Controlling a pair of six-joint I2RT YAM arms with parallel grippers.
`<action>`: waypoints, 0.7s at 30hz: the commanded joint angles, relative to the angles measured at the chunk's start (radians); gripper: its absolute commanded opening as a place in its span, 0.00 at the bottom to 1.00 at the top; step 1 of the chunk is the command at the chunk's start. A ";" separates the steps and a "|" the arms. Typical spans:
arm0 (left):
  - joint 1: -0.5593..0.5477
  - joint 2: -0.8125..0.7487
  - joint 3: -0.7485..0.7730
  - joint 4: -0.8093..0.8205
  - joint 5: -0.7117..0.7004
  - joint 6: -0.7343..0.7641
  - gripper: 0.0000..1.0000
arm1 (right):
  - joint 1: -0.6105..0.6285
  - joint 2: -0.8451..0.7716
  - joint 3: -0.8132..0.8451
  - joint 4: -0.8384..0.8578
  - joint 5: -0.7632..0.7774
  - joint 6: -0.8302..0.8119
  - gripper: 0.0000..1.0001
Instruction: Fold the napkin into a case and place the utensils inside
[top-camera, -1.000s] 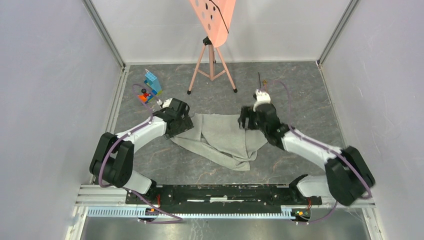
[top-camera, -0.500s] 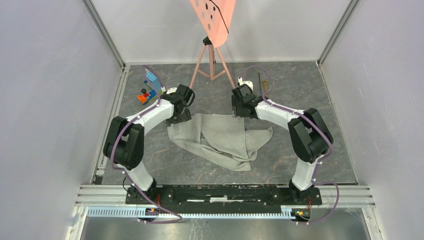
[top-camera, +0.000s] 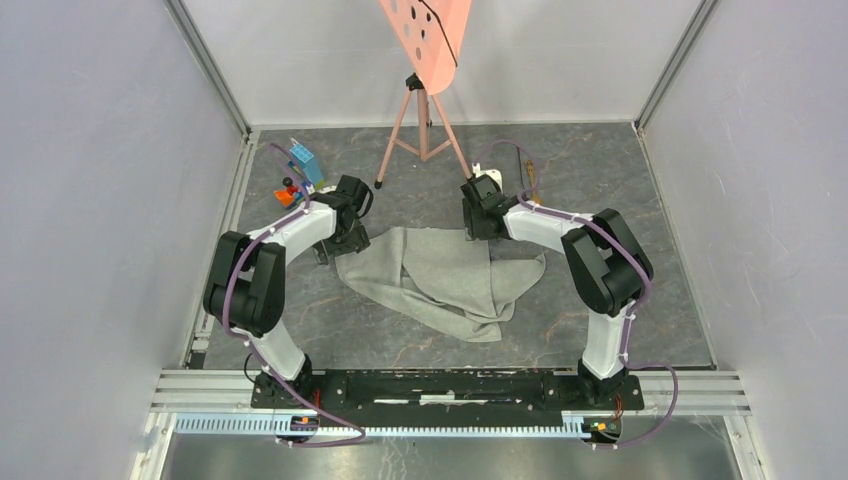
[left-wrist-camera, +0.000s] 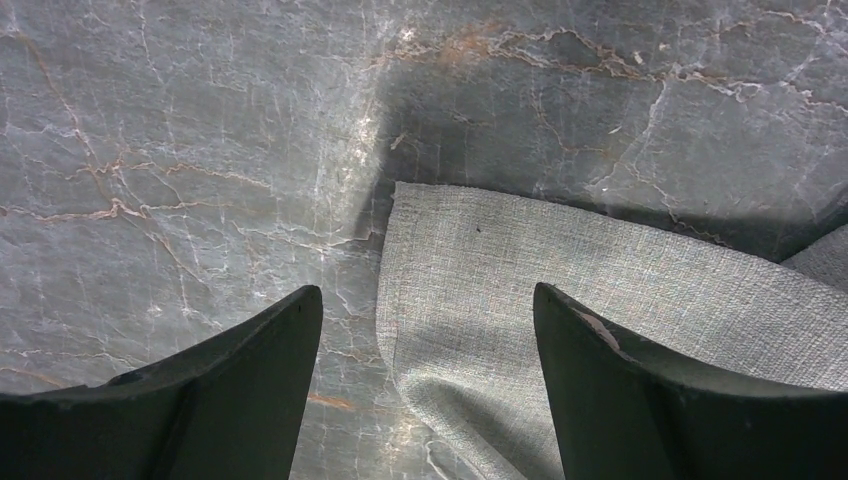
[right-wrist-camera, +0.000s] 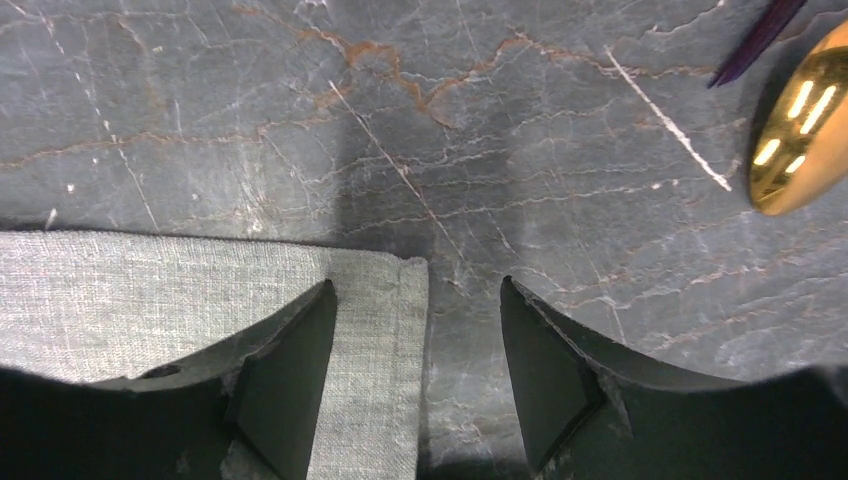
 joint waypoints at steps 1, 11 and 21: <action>0.007 0.012 0.011 0.023 -0.003 0.027 0.84 | 0.005 0.025 0.001 0.045 -0.002 -0.005 0.67; 0.009 0.049 -0.016 0.018 -0.049 -0.006 0.81 | 0.005 0.027 -0.084 0.129 -0.021 0.016 0.53; 0.040 0.118 -0.011 0.097 0.020 0.035 0.55 | -0.003 -0.041 -0.171 0.272 -0.049 -0.054 0.13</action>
